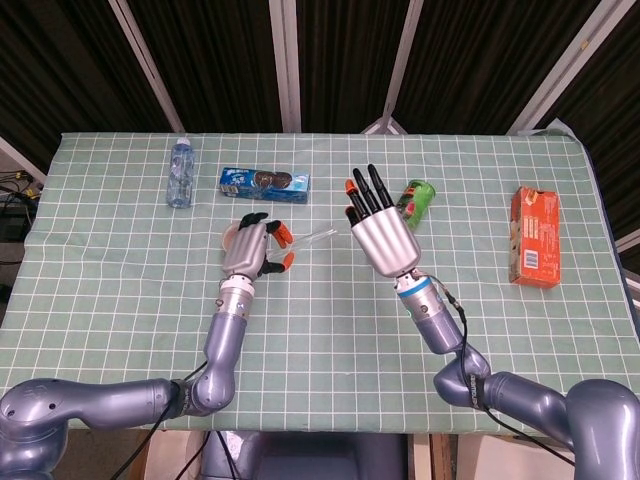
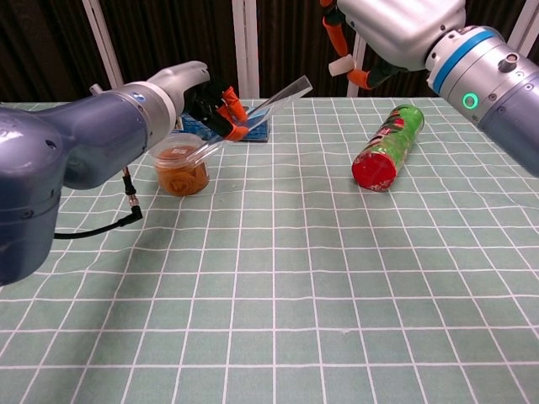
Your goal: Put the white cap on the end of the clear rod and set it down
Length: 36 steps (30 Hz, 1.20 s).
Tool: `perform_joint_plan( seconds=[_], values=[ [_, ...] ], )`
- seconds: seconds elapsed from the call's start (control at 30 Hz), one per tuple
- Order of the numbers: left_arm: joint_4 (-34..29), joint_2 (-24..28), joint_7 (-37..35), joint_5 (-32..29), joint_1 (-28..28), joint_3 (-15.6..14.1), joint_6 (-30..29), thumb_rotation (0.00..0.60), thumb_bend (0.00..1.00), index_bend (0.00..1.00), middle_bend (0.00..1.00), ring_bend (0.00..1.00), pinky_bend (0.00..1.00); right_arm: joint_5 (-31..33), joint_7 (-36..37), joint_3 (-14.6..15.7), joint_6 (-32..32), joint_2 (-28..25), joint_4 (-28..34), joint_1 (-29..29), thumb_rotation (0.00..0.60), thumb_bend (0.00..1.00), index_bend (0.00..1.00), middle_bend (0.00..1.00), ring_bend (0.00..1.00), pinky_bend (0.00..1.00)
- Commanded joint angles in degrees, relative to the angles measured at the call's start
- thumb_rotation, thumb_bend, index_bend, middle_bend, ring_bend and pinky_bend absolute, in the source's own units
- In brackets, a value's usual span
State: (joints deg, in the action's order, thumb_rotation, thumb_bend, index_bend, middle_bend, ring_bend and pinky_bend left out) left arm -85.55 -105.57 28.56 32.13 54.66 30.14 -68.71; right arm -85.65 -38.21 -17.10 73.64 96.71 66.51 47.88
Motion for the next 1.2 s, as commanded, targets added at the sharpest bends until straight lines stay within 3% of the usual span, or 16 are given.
perform_joint_plan(
  seconds=[0.03, 1.2],
  values=[
    [-0.2, -0.2, -0.1, -0.3, 0.1, 0.1, -0.2, 0.600, 0.64, 0.59, 0.50, 0.12, 0.00, 0.1, 0.2, 0.0, 0.1, 0.2, -0.3, 0.1, 0.600, 0.36, 0.59, 0.23, 0.05, 0.00],
    [-0.2, -2.6, -0.8, -0.1, 0.7, 0.0, -2.8, 0.600, 0.64, 0.59, 0.50, 0.13, 0.00, 0.6, 1.2, 1.4, 1.1, 0.9, -1.1, 0.0, 0.600, 0.36, 0.59, 0.23, 0.05, 0.00]
  ],
)
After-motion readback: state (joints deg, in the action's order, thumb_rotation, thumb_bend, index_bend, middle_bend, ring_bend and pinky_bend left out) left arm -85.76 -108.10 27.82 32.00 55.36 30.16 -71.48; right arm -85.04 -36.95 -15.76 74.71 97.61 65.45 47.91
